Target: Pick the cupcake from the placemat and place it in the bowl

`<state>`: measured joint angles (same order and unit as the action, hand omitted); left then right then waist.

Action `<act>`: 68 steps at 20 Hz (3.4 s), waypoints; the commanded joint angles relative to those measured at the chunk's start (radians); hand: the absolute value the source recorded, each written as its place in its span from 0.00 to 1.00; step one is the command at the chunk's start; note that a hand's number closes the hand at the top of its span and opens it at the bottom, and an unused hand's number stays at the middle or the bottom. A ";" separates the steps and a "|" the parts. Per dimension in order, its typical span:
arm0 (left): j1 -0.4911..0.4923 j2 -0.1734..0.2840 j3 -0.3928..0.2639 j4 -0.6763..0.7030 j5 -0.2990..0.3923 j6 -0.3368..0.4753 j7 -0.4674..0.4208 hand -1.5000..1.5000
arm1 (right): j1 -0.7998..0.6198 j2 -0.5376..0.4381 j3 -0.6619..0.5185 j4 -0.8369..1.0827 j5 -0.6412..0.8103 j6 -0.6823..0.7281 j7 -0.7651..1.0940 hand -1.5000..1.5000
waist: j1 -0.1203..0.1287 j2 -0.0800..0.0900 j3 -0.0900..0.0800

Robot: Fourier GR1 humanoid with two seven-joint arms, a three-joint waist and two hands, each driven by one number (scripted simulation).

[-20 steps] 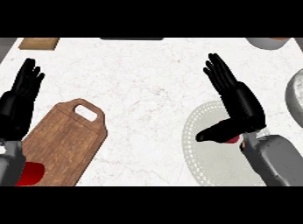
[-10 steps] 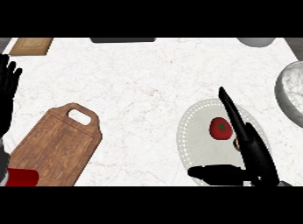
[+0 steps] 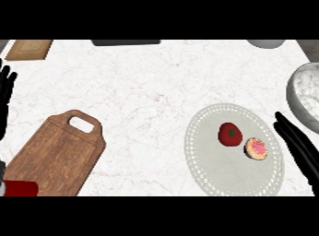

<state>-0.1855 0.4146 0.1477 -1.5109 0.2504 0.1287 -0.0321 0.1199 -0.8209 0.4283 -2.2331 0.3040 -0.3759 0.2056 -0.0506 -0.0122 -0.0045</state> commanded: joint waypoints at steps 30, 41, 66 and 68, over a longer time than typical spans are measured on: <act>-0.033 -0.079 -0.004 0.010 -0.077 -0.038 0.002 0.50 | 0.017 -0.046 -0.186 0.014 -0.011 0.718 0.362 0.00 | 0.049 0.012 0.005; -0.018 -0.060 0.042 -0.051 -0.059 -0.079 0.053 0.50 | -0.031 0.054 -0.267 0.254 0.100 0.772 0.128 0.00 | 0.052 0.011 0.005; -0.060 -0.113 0.067 -0.068 -0.108 -0.080 0.109 0.50 | -0.093 0.359 -0.239 0.542 0.474 0.820 -0.018 0.00 | 0.051 0.011 0.005; -0.078 -0.093 0.092 -0.004 -0.114 -0.100 0.048 0.50 | -0.120 0.351 -0.283 0.620 0.475 0.820 -0.057 0.00 | 0.051 0.012 0.005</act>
<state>-0.2553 0.3098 0.2253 -1.5037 0.1396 0.0284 0.0002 0.0230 -0.4853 0.1758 -1.6848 0.7569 0.4362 0.1660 -0.0004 -0.0002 0.0000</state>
